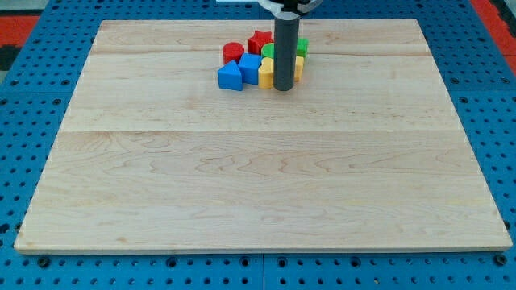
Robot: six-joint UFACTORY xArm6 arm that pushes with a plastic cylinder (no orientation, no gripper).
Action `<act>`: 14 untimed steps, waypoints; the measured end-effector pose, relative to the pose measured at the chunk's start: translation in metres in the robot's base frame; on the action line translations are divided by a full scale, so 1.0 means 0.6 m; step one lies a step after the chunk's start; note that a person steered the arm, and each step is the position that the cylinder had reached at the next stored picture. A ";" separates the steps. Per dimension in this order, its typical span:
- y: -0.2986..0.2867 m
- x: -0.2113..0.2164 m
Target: Keep the green star to the right of the yellow hexagon
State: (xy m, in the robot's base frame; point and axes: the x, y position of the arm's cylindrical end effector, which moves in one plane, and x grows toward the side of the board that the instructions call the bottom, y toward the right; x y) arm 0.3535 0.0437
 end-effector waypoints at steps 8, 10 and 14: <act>0.049 -0.168; -0.006 -0.086; -0.071 0.039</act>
State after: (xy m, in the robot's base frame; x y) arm 0.3766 0.0010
